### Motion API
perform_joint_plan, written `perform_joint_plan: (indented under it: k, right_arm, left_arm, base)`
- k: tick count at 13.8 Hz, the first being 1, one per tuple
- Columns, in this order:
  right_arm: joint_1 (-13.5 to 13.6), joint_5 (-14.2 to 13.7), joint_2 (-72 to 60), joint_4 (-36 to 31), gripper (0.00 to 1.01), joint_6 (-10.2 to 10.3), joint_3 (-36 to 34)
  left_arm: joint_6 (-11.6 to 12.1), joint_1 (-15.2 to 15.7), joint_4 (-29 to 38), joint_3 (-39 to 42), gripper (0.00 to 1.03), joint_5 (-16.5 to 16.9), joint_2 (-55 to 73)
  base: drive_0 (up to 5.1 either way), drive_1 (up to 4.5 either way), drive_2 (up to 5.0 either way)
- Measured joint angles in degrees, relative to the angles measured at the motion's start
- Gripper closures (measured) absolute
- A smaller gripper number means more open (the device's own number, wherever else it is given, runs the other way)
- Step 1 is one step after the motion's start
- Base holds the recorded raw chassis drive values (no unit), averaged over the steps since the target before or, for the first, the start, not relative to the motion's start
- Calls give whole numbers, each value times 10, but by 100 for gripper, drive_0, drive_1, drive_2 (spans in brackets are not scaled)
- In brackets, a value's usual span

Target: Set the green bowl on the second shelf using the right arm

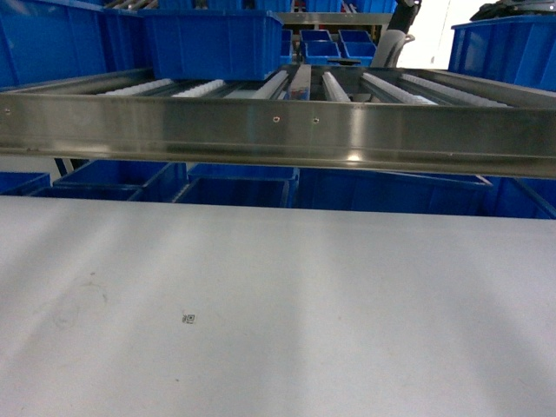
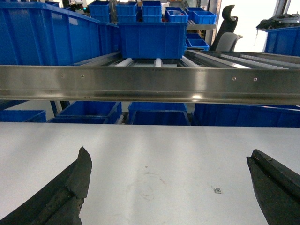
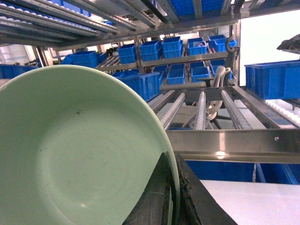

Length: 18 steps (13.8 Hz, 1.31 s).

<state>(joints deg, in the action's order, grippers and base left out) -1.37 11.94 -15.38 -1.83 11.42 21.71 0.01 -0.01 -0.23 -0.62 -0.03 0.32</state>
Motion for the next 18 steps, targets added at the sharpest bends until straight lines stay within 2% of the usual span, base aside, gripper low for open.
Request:
perform_joint_plan:
  k: [2,5,18]
  right_arm:
    - [6,-18,5,5,99,0,-14]
    - [6,-24,6,5,99,0,-14]
    - [6,-21,6,5,99,0,-14]
  left_arm:
    - [0,0,0,0,5,0,0]
    - [0,0,0,0,5,2,0]
    - [0,0,0,0,5,0,0]
  base:
    - [0,0,0]
    - [-488,252,252]
    - [-488,248,248]
